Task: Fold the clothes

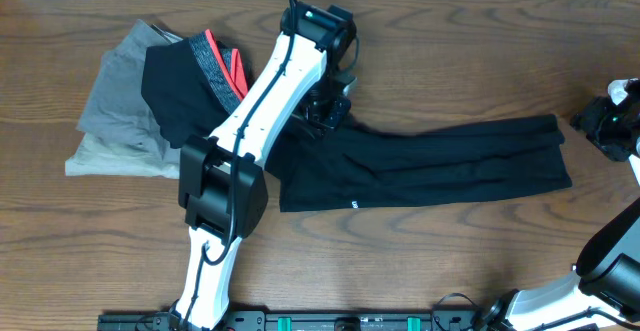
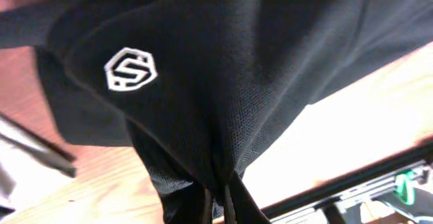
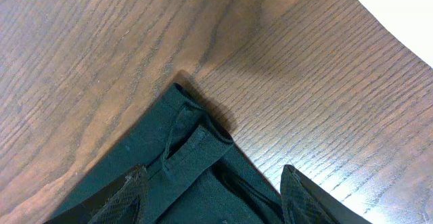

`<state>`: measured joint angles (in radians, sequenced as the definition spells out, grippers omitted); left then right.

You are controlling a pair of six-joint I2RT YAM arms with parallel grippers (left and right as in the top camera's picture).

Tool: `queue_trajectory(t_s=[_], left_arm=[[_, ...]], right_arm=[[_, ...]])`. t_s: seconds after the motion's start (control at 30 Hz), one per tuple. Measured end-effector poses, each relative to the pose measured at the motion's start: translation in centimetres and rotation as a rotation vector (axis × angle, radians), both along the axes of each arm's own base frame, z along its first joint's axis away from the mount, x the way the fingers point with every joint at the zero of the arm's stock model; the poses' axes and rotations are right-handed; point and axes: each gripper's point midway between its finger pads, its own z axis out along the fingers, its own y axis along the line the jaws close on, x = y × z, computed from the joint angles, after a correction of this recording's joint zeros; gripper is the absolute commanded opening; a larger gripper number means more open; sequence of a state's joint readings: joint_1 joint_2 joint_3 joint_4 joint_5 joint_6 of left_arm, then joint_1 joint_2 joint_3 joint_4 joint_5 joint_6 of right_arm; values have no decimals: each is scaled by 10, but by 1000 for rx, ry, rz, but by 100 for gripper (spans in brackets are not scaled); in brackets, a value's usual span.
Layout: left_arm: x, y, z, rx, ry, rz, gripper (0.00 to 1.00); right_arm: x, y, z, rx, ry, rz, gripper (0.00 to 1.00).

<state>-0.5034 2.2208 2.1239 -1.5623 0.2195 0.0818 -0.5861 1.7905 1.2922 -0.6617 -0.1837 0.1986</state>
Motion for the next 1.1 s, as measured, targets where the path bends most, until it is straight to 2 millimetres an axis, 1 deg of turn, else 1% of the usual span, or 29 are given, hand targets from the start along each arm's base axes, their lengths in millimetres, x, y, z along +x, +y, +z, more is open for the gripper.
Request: queue_trajectory(t_s=[0.17,0.33,0.5,0.57,0.67,0.73,0.77,0.8,0.83,0.87,1.0,1.1], left_arm=[[-20,-12,-14,3,59,-22,6],[-39,-20,-26,27,107,-39,7],[-45,-22,-27,37,118,-47,8],[-48,-19,-26,48,133,-44,6],[-52,-14,-25,70,149,-41,6],[-52,-13,-24,78,150,-39,17],[-52,-12,-24,83,150,-39,25],[-53,-11,-24,88,151,-38,34],[-53,-10,-24,92,152,-40,53],[-53,-10,-24,95,152,-38,58],[-52,-6,-24,116,144,-38,59],[-47,-2,-26,140,117,-47,63]], right_arm=[[1,-1,1,-4,-7,-1,61],[2,-1,1,-4,-9,-2,61],[2,-1,1,-4,-9,-3,61],[2,-1,1,-4,-9,-3,61],[2,-1,1,-4,-9,-3,61],[2,-1,1,-4,-9,-3,61],[2,-1,1,-4,-9,-3,61],[2,-1,1,-4,-9,-3,61],[2,-1,1,-4,-9,-2,61],[2,-1,1,-4,-9,-2,61],[2,-1,1,-4,-9,-2,62],[2,-1,1,-4,-11,-2,64]])
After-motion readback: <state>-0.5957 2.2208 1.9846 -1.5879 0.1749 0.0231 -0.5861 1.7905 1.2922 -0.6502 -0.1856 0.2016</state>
